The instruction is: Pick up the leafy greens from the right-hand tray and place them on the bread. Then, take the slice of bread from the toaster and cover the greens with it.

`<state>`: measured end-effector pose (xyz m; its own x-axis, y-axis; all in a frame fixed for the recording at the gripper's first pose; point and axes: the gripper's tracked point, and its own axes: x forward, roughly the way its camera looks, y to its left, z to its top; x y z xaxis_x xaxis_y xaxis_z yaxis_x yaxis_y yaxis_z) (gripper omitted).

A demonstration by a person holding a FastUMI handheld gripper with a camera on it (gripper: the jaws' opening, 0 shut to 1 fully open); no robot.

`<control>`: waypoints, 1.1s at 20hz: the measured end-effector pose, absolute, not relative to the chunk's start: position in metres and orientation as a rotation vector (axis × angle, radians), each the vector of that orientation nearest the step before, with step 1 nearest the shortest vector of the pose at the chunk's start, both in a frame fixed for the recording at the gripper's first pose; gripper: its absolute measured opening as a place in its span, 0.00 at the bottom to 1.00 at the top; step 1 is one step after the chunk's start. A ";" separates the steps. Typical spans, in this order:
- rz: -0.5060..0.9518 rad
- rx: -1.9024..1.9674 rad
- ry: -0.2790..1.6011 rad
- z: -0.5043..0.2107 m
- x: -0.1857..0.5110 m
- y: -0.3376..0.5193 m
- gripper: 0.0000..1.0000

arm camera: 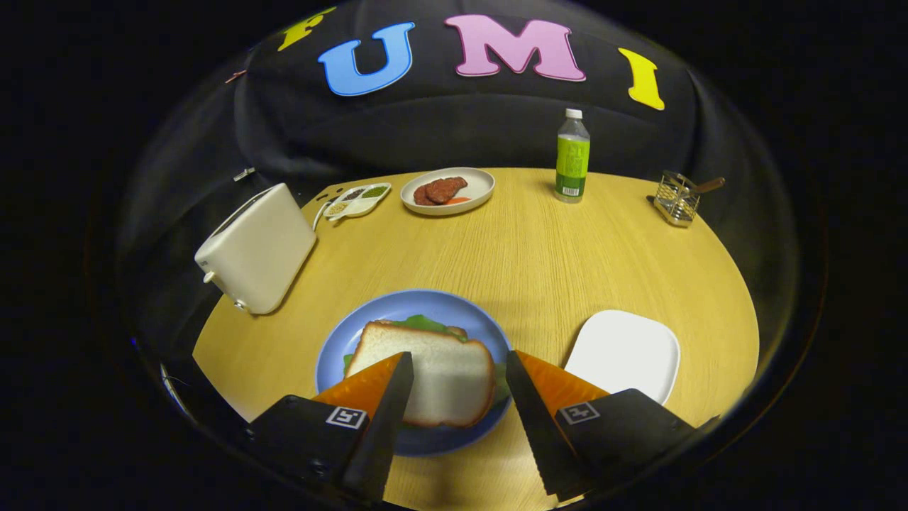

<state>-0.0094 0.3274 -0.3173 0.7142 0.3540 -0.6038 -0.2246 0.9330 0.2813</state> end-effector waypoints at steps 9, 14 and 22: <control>0.453 0.086 0.490 -0.221 -0.002 0.299 0.83; 0.503 0.081 0.411 -0.173 -0.009 0.277 0.83; 0.513 0.103 0.289 -0.102 -0.009 0.238 0.85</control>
<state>-0.0091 0.2379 -0.1018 0.8319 0.4972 -0.2463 -0.4684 0.8673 0.1686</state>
